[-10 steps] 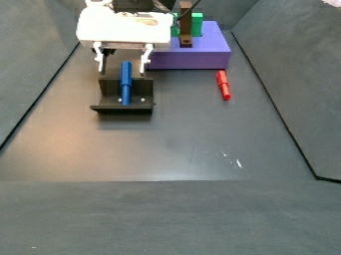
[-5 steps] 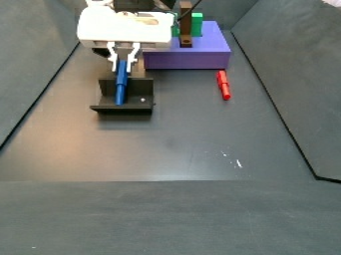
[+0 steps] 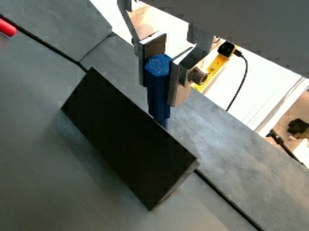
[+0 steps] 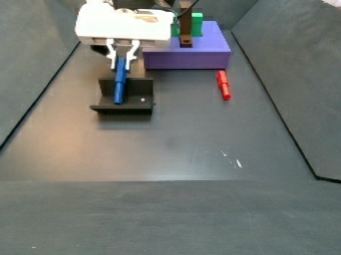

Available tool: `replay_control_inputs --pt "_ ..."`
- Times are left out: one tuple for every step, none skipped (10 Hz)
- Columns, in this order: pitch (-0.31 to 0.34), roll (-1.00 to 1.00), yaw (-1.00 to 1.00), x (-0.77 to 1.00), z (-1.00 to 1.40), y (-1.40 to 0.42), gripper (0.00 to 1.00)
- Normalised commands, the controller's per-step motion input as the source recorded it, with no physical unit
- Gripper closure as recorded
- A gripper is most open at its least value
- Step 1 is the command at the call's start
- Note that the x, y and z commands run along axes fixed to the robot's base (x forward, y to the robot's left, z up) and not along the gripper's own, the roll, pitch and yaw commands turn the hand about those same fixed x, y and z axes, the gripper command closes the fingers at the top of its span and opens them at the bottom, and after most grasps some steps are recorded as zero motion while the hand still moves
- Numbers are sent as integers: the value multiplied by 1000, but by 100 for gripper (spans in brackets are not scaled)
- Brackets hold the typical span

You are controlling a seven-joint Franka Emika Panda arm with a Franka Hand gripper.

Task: Pick up the blue object. Move up. Place the blue object on the fixture. Regrasp the blue object. Move to above the board. Insert the blue object.
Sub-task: Regrasp the blue object.

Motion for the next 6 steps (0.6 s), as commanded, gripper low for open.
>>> replay_control_inputs --pt "0 0 0 0 0 0 100" --pt "0 0 0 0 0 0 100" --pt "0 0 0 0 0 0 100" --pt "0 0 0 0 0 0 100" --pt "0 0 0 0 0 0 100" --pt "0 0 0 0 0 0 100"
